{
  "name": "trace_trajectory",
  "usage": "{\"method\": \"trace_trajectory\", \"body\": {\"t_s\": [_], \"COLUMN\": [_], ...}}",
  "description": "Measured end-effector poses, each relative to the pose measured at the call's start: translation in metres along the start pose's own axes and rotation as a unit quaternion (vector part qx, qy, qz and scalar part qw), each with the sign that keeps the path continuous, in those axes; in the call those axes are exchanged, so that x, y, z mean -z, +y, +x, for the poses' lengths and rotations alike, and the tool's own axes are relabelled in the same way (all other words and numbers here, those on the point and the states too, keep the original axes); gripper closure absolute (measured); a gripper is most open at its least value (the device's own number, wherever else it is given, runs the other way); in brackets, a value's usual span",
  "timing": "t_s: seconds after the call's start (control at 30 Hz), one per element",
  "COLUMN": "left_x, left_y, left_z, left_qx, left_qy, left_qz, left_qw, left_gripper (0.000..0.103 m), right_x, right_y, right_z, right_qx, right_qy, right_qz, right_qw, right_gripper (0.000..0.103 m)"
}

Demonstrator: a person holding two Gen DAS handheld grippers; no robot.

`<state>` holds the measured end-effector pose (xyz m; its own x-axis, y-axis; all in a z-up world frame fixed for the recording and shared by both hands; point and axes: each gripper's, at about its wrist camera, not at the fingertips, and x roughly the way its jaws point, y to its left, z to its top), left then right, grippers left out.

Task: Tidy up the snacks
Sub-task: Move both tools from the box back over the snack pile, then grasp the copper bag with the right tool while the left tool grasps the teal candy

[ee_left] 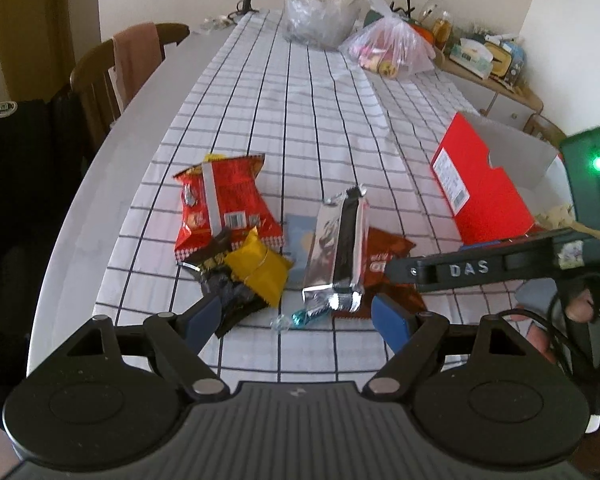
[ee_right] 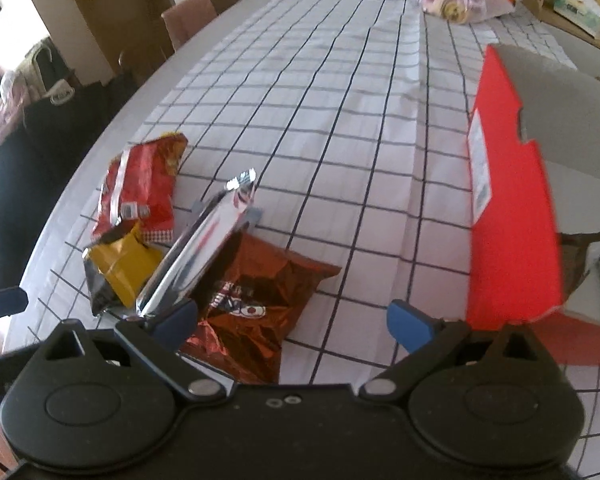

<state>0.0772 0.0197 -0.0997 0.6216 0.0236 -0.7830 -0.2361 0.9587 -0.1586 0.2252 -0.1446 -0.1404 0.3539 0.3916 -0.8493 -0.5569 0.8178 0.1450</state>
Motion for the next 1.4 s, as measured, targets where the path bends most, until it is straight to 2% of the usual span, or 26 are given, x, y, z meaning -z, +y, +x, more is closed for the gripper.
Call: {"method": "trace_trajectory", "body": {"t_s": [0.33,0.6,0.7,0.77,0.83,0.93,1.0,1.07,1.23,1.4], "left_x": [0.014,0.015,0.014,0.016,0.017,0.015,0.014,0.013,0.011,0.009], "left_y": [0.001,-0.007,-0.015,-0.02,-0.024,-0.024,-0.025,-0.027,-0.032,-0.031], "left_z": [0.033,0.053,0.058,0.062,0.065,0.069,0.073,0.076,0.085,0.091], "left_qx": [-0.004,-0.004,-0.003,-0.002,-0.002,0.004,0.005,0.007,0.014,0.017], "left_qy": [0.03,0.026,0.024,0.023,0.023,0.029,0.033,0.038,0.053,0.061], "left_qz": [0.029,0.085,0.119,0.144,0.163,0.17,0.177,0.185,0.2,0.196], "left_qw": [0.9991,0.996,0.9926,0.9894,0.9863,0.985,0.9836,0.9819,0.9783,0.9786], "left_gripper": [0.021,0.022,0.03,0.034,0.037,0.039,0.042,0.049,0.065,0.07], "right_x": [-0.003,-0.006,-0.005,-0.005,-0.004,-0.003,-0.003,-0.002,0.0,0.006], "right_y": [0.015,0.017,0.019,0.02,0.018,0.012,0.007,0.003,-0.008,-0.015], "right_z": [0.02,0.031,0.033,0.033,0.033,0.031,0.029,0.027,0.019,0.011], "right_qx": [0.006,-0.001,-0.001,-0.002,-0.006,-0.015,-0.019,-0.024,-0.032,-0.036], "right_qy": [0.017,0.024,0.027,0.027,0.028,0.029,0.028,0.027,0.023,0.019], "right_qz": [-0.019,-0.019,-0.019,-0.021,-0.022,-0.015,-0.01,-0.006,-0.001,0.007], "right_qw": [1.0,1.0,0.999,0.999,0.999,0.999,0.999,0.999,0.999,0.999], "right_gripper": [0.004,0.008,0.01,0.019,0.021,0.032,0.036,0.04,0.048,0.051]}}
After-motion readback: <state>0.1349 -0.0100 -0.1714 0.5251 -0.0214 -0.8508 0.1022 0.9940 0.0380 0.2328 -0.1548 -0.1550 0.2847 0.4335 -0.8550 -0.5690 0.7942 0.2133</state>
